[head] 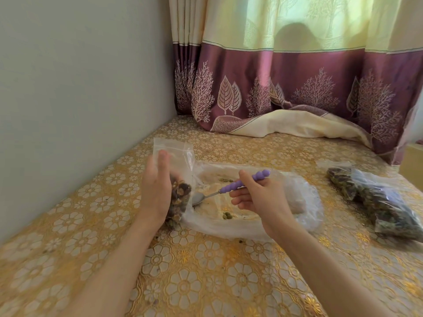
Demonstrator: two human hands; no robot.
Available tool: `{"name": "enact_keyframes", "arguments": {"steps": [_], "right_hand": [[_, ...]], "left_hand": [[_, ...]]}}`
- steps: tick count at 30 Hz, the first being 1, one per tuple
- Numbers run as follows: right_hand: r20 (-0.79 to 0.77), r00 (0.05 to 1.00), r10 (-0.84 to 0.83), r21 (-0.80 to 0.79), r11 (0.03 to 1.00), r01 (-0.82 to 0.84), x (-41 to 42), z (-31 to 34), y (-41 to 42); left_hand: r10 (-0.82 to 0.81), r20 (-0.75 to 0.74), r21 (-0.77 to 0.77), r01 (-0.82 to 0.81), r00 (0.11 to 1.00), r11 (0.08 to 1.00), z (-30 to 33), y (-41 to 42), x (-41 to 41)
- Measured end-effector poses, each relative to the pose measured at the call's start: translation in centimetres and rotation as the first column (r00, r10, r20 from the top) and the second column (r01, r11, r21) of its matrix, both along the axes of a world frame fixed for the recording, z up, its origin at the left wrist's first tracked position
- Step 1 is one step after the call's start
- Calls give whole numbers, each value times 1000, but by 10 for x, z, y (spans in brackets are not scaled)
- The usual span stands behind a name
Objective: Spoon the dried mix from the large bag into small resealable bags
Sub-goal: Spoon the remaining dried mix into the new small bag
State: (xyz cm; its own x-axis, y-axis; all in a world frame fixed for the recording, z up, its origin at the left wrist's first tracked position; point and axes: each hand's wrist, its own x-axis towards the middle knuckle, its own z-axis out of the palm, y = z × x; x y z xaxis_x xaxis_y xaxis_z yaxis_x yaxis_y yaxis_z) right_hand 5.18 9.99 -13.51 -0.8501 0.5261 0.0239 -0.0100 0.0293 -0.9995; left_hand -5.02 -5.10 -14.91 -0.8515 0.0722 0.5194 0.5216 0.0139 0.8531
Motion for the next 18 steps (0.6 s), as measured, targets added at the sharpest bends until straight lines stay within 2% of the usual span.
{"name": "enact_keyframes", "arguments": {"steps": [6,11,18], "right_hand": [[4,1000,14,-237,971,-12,1,-1,3],[-50,998,-40,-324,946,21,-2,-2,-4],[-35,999,28,-410,911,-40,-4,-7,-5]], "left_hand": [[-23,12,24,23,1000,999,-5,0,-5],[-32,8,-4,32,999,999,-2,3,2],[-43,28,-28,44,999,999,-6,2,-2]]}}
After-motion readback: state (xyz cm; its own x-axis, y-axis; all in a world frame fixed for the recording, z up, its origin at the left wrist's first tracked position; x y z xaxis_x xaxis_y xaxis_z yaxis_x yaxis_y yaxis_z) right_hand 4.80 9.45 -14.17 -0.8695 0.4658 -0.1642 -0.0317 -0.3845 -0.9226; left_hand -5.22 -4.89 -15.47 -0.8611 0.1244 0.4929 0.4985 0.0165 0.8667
